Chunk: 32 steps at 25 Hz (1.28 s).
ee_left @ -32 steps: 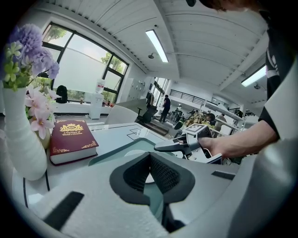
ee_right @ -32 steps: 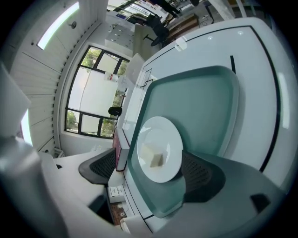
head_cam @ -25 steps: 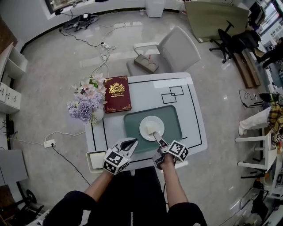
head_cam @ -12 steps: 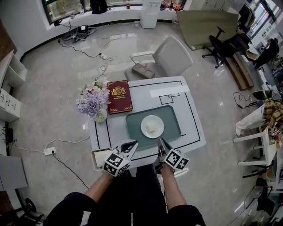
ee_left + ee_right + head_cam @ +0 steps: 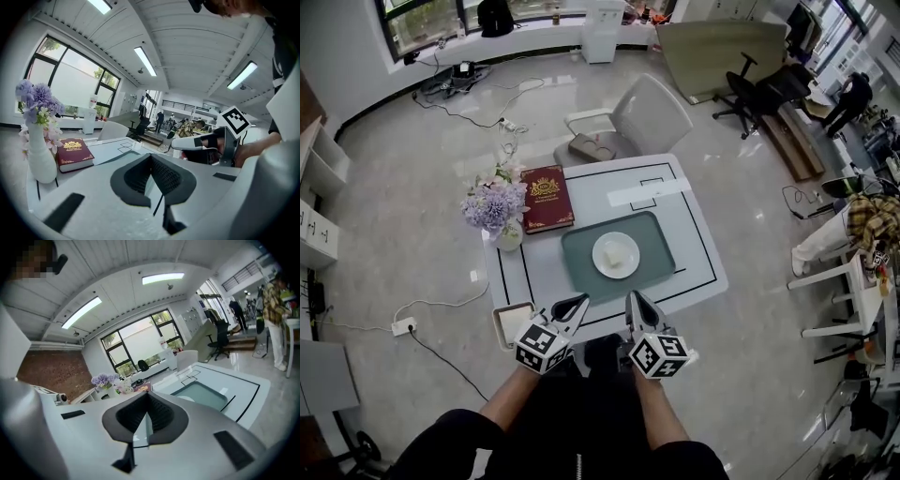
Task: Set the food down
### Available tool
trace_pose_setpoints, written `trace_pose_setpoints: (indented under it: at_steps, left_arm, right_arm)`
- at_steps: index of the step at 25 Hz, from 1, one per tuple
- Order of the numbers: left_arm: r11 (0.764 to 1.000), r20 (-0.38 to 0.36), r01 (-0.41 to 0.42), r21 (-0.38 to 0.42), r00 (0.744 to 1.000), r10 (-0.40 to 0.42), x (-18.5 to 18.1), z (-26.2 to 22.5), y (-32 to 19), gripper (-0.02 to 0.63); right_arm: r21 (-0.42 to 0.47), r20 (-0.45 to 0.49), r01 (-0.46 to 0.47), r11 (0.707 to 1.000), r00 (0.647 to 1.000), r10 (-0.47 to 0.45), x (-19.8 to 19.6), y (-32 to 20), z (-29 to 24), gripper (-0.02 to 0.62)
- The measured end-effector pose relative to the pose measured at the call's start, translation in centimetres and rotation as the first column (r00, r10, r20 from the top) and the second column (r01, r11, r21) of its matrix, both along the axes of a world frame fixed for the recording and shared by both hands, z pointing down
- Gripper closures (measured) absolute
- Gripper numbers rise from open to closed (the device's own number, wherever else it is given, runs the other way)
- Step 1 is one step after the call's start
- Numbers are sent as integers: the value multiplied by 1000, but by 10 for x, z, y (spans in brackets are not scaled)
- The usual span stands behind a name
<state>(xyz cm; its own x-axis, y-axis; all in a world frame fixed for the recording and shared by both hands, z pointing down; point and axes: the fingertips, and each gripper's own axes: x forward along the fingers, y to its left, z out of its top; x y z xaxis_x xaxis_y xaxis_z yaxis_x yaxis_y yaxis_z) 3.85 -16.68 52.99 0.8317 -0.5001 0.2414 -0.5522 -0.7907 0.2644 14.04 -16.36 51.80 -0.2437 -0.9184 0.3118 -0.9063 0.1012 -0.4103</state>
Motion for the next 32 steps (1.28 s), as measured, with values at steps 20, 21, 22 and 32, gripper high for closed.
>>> trace_pose_setpoints:
  at_steps: [20, 21, 22, 32]
  left_arm:
    - [998, 8, 66, -9, 998, -66, 43, -26, 39, 600]
    - [998, 9, 68, -9, 998, -68, 44, -26, 41, 600]
    - [998, 11, 69, -10, 998, -69, 45, -26, 43, 600]
    - [997, 17, 78, -13, 997, -77, 49, -24, 47, 600]
  right_arm:
    - [125, -216, 101, 987, 974, -72, 18, 44, -35, 586]
    - [125, -219, 103, 987, 973, -74, 18, 46, -34, 586]
    - [125, -222, 106, 987, 972, -76, 17, 48, -34, 587]
    - [108, -248, 147, 983, 962, -117, 1, 54, -27, 588]
